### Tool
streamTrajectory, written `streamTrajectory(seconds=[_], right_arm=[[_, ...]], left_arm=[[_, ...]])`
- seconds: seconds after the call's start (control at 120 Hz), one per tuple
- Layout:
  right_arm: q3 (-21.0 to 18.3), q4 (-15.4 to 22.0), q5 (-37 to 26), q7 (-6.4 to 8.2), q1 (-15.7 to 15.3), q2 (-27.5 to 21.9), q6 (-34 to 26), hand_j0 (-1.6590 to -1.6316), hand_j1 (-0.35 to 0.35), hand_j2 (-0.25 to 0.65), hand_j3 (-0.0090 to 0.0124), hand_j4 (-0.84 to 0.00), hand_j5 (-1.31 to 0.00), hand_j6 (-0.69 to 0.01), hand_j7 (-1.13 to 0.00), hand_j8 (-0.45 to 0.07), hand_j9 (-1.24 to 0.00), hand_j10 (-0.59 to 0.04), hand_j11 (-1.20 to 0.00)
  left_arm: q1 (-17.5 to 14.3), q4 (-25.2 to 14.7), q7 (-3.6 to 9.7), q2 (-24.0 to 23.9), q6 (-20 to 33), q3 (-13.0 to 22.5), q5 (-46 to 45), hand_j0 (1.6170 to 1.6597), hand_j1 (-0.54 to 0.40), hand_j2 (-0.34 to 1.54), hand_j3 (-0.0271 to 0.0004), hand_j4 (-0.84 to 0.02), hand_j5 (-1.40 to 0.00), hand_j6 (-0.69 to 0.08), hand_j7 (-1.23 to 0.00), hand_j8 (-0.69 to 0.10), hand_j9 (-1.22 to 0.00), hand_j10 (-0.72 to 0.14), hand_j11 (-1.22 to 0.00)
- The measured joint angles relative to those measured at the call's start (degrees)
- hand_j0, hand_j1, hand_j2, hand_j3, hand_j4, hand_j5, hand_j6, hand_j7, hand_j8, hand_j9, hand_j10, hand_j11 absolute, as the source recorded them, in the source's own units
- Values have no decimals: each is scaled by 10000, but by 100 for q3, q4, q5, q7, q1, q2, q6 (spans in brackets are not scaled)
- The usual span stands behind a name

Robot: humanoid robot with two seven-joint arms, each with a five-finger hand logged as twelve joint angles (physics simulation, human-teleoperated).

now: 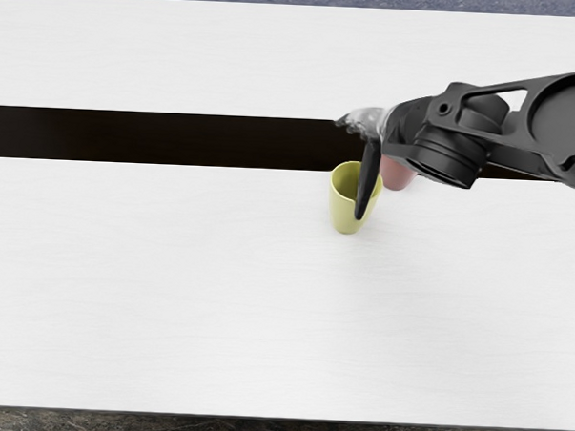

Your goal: Pick up cup and place in cup with right hand

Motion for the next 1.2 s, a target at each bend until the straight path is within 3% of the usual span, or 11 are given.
streamTrajectory(seconds=[0.35, 0.717, 0.875, 0.892, 0.933, 0.967, 1.0, 1.075, 1.133, 1.158, 1.2], right_arm=[[-240, -24, -16, 0, -136, 274, -360, -16581, -3164, -49, 0, -287, -361, -295, -359, -290, -360, -285, -360], [-254, -245, -49, 0, -386, 448, -382, -16581, -2008, -241, 0, -1250, -1613, -1258, -1611, -1253, -1612, -1248, -1612], [-249, -344, -159, 0, -506, 519, -422, -16580, -544, -470, 1, -2529, -3165, -2417, -3205, -2273, -3181, -2501, -3197], [-247, -353, -181, 0, -517, 522, -427, -16579, -335, -498, -9, -2712, -3375, -2590, -3431, -2319, -3382, -2681, -3407], [-244, -368, -222, 0, -540, 526, -443, -16580, 191, -598, 8, -3087, -3945, -2318, -3980, -2166, -3912, -3062, -3960], [-242, -377, -244, 0, -553, 528, -454, -16579, 534, -643, -10, -3394, -4336, -2386, -4365, -2459, -4294, -3383, -4346], [-239, -383, -256, 0, -563, 526, -461, -16577, 761, -838, 9, -3648, -4724, -2264, -4727, -2292, -4656, -3631, -4744], [-214, -395, -236, 4, -576, 500, -473, -16550, 822, -1356, -4, -4016, -5522, -2255, -5399, -2527, -5466, -3557, -5548], [-197, -411, -177, 7, -563, 479, -475, -16539, 896, -1330, 3, -4054, -6106, -2092, -5772, -2017, -6031, -3443, -5995], [-186, -418, -169, 9, -552, 461, -472, -16535, 907, -1157, -7, -4077, -6318, -2263, -5900, -2057, -6265, -3311, -6137], [-172, -426, -163, 14, -521, 428, -471, -16526, 961, -1268, 1, -4257, -6533, -2264, -6071, -2019, -6505, -3257, -6418]], left_arm=[[0, 0, 0, 0, 0, 0, 0, 16581, 3444, 6, 0, -38, -50, -38, -50, -38, -50, -38, -50], [0, 0, 0, 0, -2, 0, 0, 16581, 3444, 6, 0, -38, -50, -38, -50, -38, -50, -38, -50], [0, 0, 0, 0, 0, 0, 0, 16581, 3444, 7, 0, -38, -50, -38, -50, -38, -50, -38, -50], [0, 0, 0, 0, -1, 1, -1, 16581, 3444, 7, 0, -38, -50, -38, -50, -38, -50, -38, -50], [0, 0, 0, 0, 0, 1, -1, 16581, 3444, 7, 0, -39, -50, -39, -50, -38, -50, -38, -50], [0, 0, 0, 0, -1, 1, -1, 16581, 3444, 7, 0, -38, -50, -38, -50, -38, -50, -38, -50], [0, 0, 0, 0, -1, 1, -1, 16581, 3444, 7, 0, -38, -50, -38, -50, -38, -50, -39, -50], [0, 0, 0, 0, 0, 0, 0, 16581, 3444, 7, 0, -38, -50, -38, -50, -38, -50, -38, -51], [0, 0, 0, 0, -2, 0, 0, 16581, 3444, 6, 0, -39, -50, -38, -50, -38, -50, -38, -50], [0, 0, 0, 0, -1, 0, 0, 16581, 3444, 7, 0, -38, -50, -38, -50, -38, -50, -38, -50], [0, 0, 0, 0, 0, 0, 0, 16581, 3443, 8, -1, -38, -51, -38, -51, -38, -51, -38, -51]])
